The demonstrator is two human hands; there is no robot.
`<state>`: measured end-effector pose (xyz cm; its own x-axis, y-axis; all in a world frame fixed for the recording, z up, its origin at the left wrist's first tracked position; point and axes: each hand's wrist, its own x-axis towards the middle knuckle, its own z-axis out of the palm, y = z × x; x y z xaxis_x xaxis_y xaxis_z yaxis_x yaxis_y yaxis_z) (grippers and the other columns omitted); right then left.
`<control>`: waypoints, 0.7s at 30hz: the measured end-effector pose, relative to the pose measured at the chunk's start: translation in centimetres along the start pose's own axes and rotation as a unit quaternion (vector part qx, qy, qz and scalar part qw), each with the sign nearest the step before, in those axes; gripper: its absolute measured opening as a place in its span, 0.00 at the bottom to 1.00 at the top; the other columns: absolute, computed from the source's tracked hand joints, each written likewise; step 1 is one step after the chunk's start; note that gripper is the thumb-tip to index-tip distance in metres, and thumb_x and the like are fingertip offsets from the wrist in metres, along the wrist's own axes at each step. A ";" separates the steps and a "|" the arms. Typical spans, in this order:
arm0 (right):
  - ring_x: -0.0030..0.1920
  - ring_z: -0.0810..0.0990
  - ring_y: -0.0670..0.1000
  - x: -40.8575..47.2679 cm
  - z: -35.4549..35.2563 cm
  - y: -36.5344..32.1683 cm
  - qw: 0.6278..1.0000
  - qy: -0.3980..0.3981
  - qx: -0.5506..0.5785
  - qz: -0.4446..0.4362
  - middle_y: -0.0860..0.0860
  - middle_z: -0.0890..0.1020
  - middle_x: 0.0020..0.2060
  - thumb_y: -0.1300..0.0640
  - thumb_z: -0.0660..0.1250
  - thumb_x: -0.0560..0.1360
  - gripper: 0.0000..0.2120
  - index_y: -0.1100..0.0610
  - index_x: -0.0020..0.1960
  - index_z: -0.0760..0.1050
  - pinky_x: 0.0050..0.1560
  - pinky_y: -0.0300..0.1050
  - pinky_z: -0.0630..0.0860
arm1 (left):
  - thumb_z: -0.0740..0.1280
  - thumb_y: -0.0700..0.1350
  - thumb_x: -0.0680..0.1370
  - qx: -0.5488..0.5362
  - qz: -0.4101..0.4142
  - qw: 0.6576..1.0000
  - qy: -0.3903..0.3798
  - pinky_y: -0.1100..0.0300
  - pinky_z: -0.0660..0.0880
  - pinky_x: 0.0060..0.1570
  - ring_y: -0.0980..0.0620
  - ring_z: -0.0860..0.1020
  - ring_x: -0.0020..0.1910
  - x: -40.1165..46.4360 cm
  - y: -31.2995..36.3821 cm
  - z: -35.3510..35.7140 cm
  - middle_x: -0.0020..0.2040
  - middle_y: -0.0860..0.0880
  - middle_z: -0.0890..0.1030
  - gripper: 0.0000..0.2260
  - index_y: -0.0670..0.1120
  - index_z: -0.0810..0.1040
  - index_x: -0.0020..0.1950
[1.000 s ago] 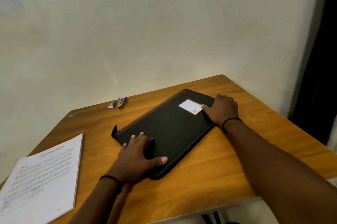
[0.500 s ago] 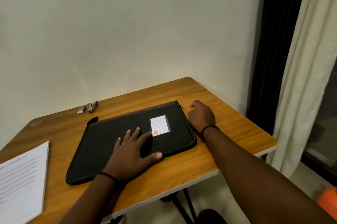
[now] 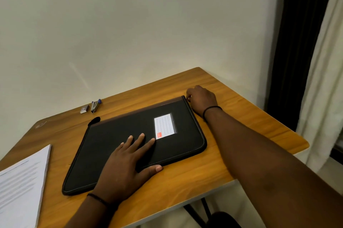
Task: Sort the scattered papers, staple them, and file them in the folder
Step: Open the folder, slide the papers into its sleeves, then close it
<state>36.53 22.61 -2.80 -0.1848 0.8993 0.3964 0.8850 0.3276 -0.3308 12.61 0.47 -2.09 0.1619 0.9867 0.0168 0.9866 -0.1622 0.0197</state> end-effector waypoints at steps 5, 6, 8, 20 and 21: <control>0.40 0.73 0.53 -0.9 -0.4 0.0 1.000 0.016 0.007 -0.001 0.53 0.77 0.44 0.67 0.59 0.76 0.11 0.53 0.46 0.74 0.36 0.44 0.67 | 0.30 0.82 0.60 0.011 -0.018 1.000 0.000 0.53 0.48 0.77 0.50 0.46 0.80 0.1 0.9 -0.2 0.81 0.57 0.46 0.43 0.69 0.42 0.74; 0.41 0.74 0.53 -1.2 -0.5 0.0 1.000 0.014 0.010 -0.004 0.53 0.77 0.44 0.67 0.58 0.76 0.11 0.53 0.46 0.74 0.36 0.44 0.69 | 0.29 0.82 0.60 0.010 -0.023 1.000 0.003 0.51 0.49 0.77 0.49 0.47 0.80 0.4 1.2 -0.2 0.81 0.56 0.47 0.44 0.69 0.43 0.75; 0.42 0.74 0.53 -2.0 -0.9 0.0 1.000 0.005 0.016 -0.007 0.53 0.78 0.44 0.67 0.58 0.76 0.11 0.53 0.45 0.74 0.38 0.45 0.73 | 0.29 0.82 0.60 0.016 -0.034 0.999 0.010 0.50 0.52 0.77 0.47 0.49 0.80 1.0 1.7 -0.1 0.81 0.54 0.49 0.46 0.67 0.44 0.77; 0.46 0.74 0.54 -11.5 -5.0 0.7 0.997 0.064 -0.046 0.026 0.51 0.76 0.43 0.67 0.59 0.76 0.12 0.51 0.45 0.72 0.40 0.46 0.64 | 0.35 0.76 0.69 0.046 -0.073 0.996 0.028 0.45 0.63 0.73 0.38 0.59 0.77 3.9 4.2 -0.2 0.80 0.45 0.58 0.44 0.57 0.51 0.81; 0.46 0.74 0.54 -12.3 -5.2 0.5 0.996 0.071 -0.051 0.035 0.51 0.76 0.44 0.67 0.59 0.76 0.12 0.51 0.46 0.72 0.41 0.46 0.64 | 0.39 0.75 0.71 0.047 -0.077 0.995 0.028 0.44 0.63 0.72 0.38 0.59 0.77 4.3 4.6 -0.2 0.80 0.45 0.58 0.41 0.57 0.52 0.81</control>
<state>41.49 10.20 -3.38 -0.0643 0.8664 0.4953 0.9340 0.2271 -0.2760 17.80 3.94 -1.75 0.0087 0.9970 0.0767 0.9978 -0.0035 -0.0669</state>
